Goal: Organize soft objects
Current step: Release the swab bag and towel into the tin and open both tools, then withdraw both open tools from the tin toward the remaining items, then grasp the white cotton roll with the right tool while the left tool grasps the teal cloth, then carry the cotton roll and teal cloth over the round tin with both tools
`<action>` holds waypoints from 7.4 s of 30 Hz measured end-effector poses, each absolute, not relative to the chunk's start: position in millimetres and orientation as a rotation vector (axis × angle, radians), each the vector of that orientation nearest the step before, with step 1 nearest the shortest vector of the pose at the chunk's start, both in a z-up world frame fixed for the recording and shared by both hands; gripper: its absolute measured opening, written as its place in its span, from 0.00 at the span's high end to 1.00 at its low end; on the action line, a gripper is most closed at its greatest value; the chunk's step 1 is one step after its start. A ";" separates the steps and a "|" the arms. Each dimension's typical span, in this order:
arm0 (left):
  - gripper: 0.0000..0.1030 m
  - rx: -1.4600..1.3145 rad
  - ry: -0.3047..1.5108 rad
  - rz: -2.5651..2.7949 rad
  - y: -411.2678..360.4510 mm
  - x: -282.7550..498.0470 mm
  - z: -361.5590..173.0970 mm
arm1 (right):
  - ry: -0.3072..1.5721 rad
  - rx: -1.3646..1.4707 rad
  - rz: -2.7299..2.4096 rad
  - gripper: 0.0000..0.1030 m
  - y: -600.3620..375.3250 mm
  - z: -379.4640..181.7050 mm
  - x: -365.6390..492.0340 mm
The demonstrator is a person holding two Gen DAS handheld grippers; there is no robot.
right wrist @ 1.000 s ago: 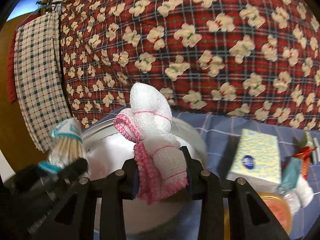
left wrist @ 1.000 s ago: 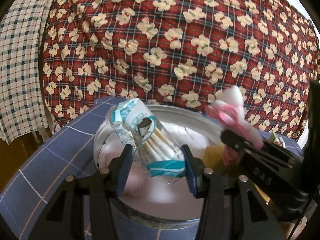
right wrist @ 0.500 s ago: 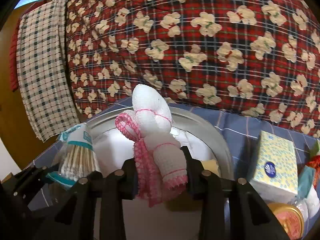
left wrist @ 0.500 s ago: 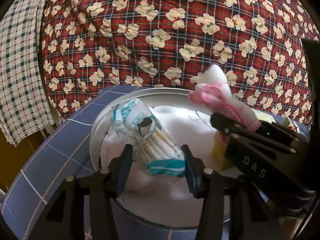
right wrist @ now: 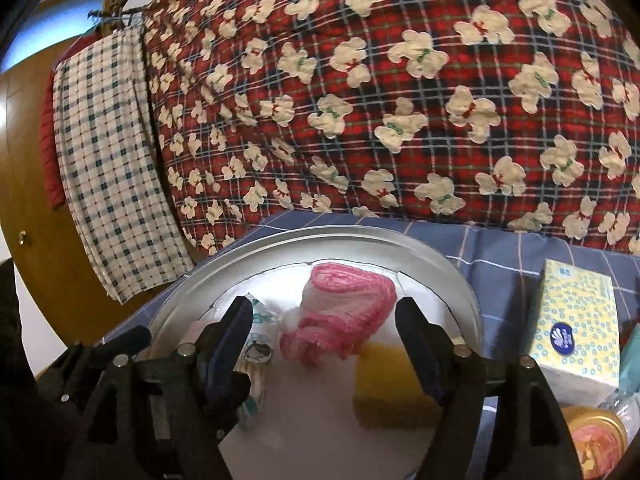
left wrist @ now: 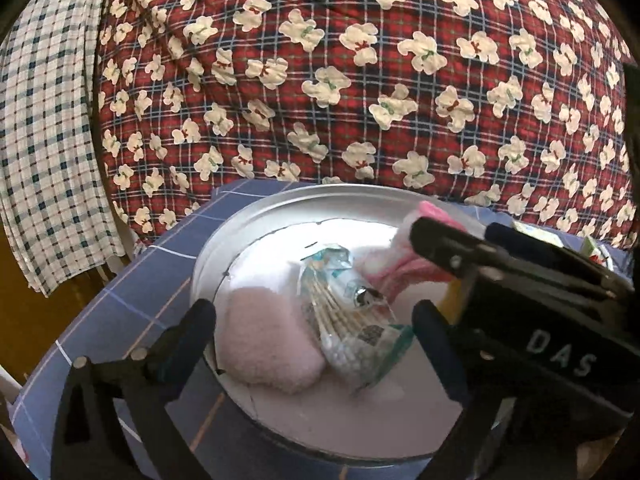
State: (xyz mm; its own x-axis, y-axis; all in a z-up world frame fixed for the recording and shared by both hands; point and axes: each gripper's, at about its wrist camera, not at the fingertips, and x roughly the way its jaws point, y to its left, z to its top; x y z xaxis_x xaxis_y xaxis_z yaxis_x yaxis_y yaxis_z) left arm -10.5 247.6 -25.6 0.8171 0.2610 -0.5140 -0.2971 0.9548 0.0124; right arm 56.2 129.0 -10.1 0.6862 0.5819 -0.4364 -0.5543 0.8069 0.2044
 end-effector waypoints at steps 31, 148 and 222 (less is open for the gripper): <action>0.00 -0.120 0.443 0.527 248.2 -32.1 -20.3 | 0.367 0.017 0.468 0.26 100.1 -9.5 35.4; 0.01 0.131 0.542 -0.139 -43.8 18.1 -3.6 | 0.824 0.008 0.459 0.76 -200.4 -70.5 99.3; 0.85 0.013 0.473 -0.368 -42.2 -6.4 -4.8 | 0.480 0.265 0.171 0.68 -268.1 -29.3 69.9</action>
State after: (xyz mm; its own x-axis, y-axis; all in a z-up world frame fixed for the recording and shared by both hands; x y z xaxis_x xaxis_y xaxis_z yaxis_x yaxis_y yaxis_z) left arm -6.4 -42.2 -4.8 0.8259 -0.3429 -0.4476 0.3490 0.9344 -0.0720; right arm 69.9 -268.1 -29.3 0.8735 0.2239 -0.4324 -0.1001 0.9516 0.2905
